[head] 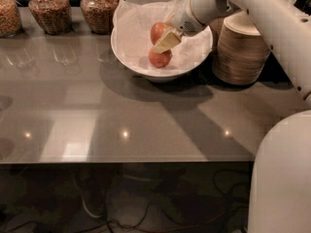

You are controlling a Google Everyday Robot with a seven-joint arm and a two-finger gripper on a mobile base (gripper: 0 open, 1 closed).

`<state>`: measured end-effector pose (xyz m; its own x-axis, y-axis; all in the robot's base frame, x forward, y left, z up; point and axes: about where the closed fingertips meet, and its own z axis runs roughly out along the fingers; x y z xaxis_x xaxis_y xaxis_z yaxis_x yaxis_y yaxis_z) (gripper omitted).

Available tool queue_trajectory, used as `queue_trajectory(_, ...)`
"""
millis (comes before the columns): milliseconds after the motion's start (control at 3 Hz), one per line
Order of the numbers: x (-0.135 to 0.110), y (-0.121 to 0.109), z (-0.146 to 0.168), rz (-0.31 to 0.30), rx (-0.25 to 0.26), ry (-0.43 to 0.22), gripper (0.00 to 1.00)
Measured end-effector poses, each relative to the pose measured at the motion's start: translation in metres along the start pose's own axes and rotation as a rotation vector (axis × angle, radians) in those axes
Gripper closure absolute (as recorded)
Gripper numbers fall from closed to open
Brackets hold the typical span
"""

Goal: Pick apple from white bowl

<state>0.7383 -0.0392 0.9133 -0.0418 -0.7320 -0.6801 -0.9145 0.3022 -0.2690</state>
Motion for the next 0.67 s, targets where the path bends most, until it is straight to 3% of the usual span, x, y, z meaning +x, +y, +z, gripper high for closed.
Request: queue_trajectory(667, -0.0020, 0.0002, -0.0091, 0.005, 0.012, -0.022, 0.95)
